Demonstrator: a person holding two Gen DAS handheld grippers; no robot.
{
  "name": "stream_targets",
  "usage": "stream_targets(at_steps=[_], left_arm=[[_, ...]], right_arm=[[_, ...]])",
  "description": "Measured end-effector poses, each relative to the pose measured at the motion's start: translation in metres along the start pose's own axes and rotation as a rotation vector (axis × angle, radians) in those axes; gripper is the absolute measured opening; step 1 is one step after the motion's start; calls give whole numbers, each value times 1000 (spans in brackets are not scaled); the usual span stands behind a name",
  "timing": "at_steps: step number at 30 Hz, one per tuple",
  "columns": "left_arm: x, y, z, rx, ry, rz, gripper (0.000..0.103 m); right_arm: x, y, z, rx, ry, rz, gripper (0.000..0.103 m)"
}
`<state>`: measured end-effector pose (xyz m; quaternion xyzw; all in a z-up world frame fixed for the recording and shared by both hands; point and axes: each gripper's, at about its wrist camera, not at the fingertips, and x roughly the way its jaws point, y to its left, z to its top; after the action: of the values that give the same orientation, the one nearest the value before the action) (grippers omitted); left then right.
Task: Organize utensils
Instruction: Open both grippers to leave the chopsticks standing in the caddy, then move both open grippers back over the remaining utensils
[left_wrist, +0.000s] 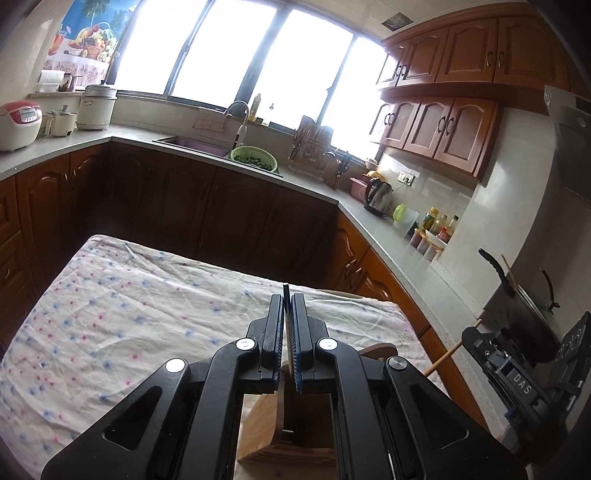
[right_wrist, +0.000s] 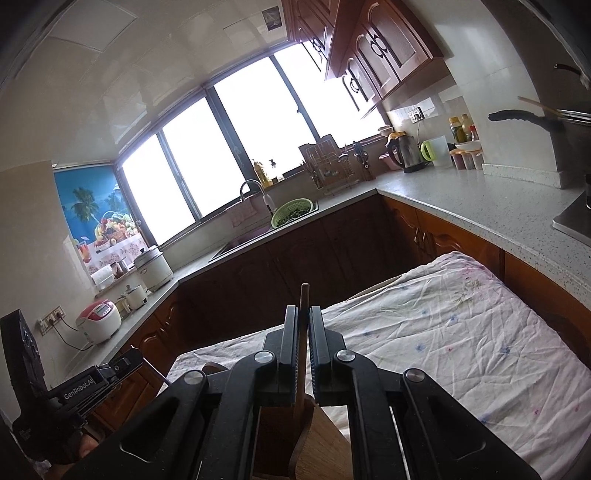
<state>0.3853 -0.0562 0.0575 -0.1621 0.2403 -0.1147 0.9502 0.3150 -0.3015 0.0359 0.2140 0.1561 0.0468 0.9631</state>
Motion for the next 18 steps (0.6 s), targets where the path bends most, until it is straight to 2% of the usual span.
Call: stream_targets(at_steps=[3,4,5,6,7,8,9,11,13,15,18], left_arm=[[0,2,2,-1,20,-7,6],[-1,2,2,1,22,-5,8],[-2,3,2,2,25,-1,19],[-5,3,2,0,24,2,35],[-7,5,1,-4,19,6,42],[-11,6,1,-9,15,10,52],[-13,8,0,-14,13,14,56],[-18,12,-1,-23,19,11,56],[-24,16,-2,-32,23,17,60],[-30,21,-5,-39,26,25,67],[-41,29,-11,-47,33,40,71]], right_arm=[[5,-1,1,3,40,8,13],[5,0,1,5,47,14,20],[4,0,0,8,48,18,25],[2,0,0,12,45,21,39],[-1,-1,-1,16,39,24,51],[-4,-1,-1,19,32,26,53],[-7,-1,-1,20,29,25,55],[-10,-3,1,30,28,27,59],[-16,-4,1,41,26,37,70],[-22,-4,1,43,21,38,74],[-32,-3,-2,45,24,46,79]])
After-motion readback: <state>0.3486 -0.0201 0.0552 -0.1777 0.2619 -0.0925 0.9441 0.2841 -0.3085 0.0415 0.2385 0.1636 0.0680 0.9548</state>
